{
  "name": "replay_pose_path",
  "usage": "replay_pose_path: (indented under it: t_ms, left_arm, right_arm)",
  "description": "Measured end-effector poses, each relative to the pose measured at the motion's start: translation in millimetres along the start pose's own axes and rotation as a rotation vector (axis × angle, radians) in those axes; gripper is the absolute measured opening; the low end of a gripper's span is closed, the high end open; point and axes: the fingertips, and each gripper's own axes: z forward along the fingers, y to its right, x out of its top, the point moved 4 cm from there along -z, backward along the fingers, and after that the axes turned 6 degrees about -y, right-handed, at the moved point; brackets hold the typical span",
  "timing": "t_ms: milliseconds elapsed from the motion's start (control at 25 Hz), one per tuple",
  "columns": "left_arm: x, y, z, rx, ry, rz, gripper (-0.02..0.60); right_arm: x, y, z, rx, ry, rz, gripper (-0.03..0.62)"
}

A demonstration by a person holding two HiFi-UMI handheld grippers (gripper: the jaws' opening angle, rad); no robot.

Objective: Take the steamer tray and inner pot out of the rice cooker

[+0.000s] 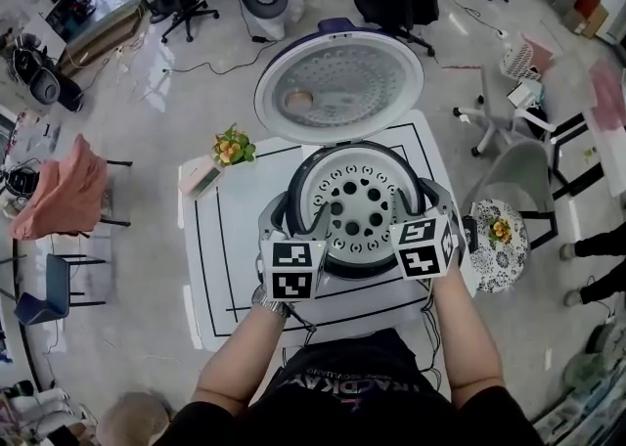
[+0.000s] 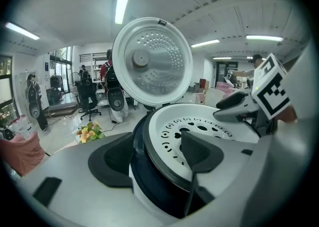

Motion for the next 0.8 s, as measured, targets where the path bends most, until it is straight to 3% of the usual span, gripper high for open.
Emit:
replay_pose_path:
  t_ms: [320,520,800]
  left_arm:
    - [1,1,0,0.016,0.008,0.009,0.293]
    - [1,2,-2,0.023,0.018,-0.002,0.293]
    - [5,0,-7,0.013,0.027,-0.012,0.293]
  right_arm:
    - [2,3,2,0.008,0.005,0.013,0.138]
    - [4,3,-4,-0.002,0.047,0.021,0.084]
    - [17,8,-15,0.0,0.111,0.074,0.071]
